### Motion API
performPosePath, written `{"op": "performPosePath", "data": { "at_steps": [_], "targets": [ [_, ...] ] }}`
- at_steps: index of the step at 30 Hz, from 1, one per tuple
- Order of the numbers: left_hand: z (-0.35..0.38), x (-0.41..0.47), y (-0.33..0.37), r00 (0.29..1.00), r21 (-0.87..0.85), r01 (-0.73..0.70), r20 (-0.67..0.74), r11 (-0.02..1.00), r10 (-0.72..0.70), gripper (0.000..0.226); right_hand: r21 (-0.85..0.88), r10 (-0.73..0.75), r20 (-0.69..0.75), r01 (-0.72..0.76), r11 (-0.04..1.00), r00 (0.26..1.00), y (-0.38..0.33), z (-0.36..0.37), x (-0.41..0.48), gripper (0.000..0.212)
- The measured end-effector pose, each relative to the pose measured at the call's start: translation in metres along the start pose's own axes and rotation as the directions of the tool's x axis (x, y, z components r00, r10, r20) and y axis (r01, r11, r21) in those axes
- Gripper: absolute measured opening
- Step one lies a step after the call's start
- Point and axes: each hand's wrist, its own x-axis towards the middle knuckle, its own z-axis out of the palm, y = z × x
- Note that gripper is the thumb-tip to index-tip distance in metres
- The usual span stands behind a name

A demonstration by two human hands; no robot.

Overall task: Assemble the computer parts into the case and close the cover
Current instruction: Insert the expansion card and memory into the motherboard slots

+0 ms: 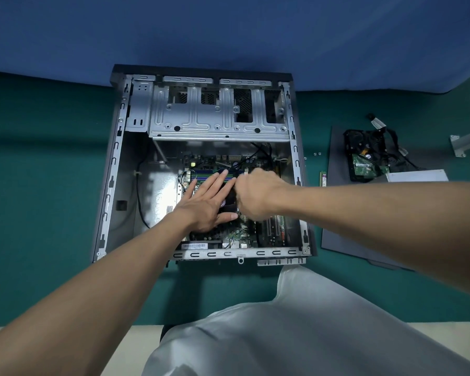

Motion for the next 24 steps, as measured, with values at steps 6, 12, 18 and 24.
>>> {"op": "performPosePath", "data": {
  "at_steps": [6,12,18,24],
  "targets": [
    [0.002,0.001,-0.002,1.0,-0.001,-0.004,-0.008,1.0,0.004,0.083,-0.229,-0.069,0.15,0.102,0.968,0.986,-0.001,-0.012,0.0,0.041],
    [0.002,0.001,-0.003,1.0,-0.009,-0.018,-0.021,1.0,0.018,0.082,-0.745,-0.532,0.115,0.428,0.512,0.839,0.021,-0.009,0.0,0.018],
    [0.002,0.0,-0.001,1.0,0.001,-0.014,-0.018,1.0,0.014,0.082,0.115,0.059,0.013,-0.06,0.992,0.998,0.01,-0.007,0.014,0.024],
    [0.002,0.001,-0.003,1.0,-0.007,-0.016,-0.023,1.0,0.016,0.083,-0.375,-0.106,0.187,0.171,0.911,0.977,-0.001,-0.006,0.009,0.041]
  ]
}}
